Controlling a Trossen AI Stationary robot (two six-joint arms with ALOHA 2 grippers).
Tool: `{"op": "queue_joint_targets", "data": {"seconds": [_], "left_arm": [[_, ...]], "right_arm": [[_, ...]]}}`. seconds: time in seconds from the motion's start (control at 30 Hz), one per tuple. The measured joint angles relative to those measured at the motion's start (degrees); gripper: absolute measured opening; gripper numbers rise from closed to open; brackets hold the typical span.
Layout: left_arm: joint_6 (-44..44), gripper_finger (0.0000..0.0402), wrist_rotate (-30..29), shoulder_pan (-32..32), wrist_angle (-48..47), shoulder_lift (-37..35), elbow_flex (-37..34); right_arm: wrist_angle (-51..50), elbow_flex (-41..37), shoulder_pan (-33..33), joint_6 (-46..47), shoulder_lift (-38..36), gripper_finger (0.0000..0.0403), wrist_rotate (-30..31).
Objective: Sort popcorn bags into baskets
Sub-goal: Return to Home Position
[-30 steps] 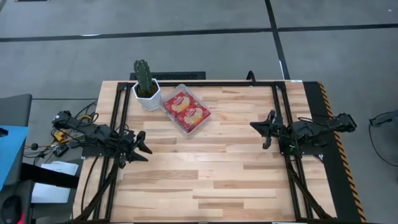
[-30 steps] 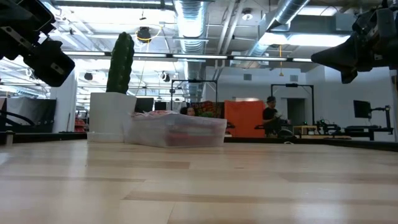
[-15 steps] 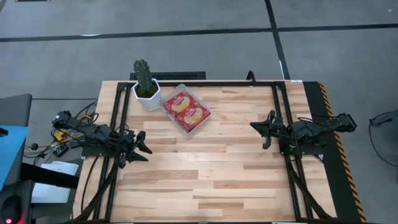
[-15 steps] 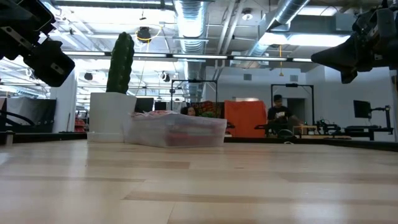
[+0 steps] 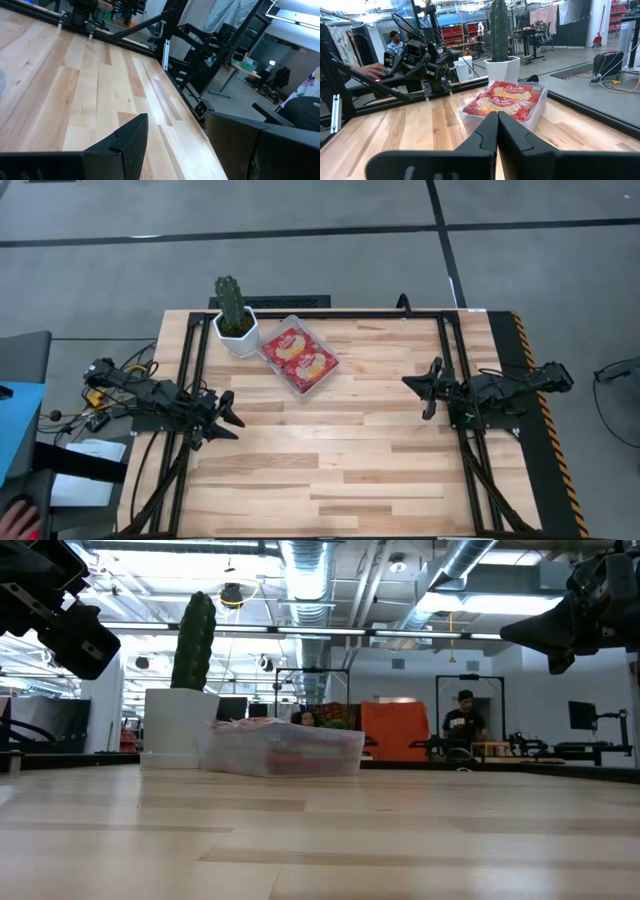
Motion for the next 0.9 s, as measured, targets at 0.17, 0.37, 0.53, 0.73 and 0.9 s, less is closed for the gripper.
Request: {"op": "queue_joint_targets", "data": {"seconds": [0.17, 0.37, 0.53, 0.73, 0.9], "left_arm": [[0.0, 0.0187, 0.0, 0.0, 0.0, 0.0, 0.0], [0.0, 0.0187, 0.0, 0.0, 0.0, 0.0, 0.0], [0.0, 0.0187, 0.0, 0.0, 0.0, 0.0, 0.0], [0.0, 0.0187, 0.0, 0.0, 0.0, 0.0, 0.0], [0.0, 0.0187, 0.0, 0.0, 0.0, 0.0, 0.0]], "right_arm": [[0.0, 0.0, 0.0, 0.0, 0.0, 0.0036, 0.0], [0.0, 0.0, 0.0, 0.0, 0.0, 0.0029, 0.0], [0.0, 0.0, 0.0, 0.0, 0.0, 0.0028, 0.0], [0.0, 0.0, 0.0, 0.0, 0.0, 0.0036, 0.0], [0.0, 0.0, 0.0, 0.0, 0.0, 0.0037, 0.0]]}}
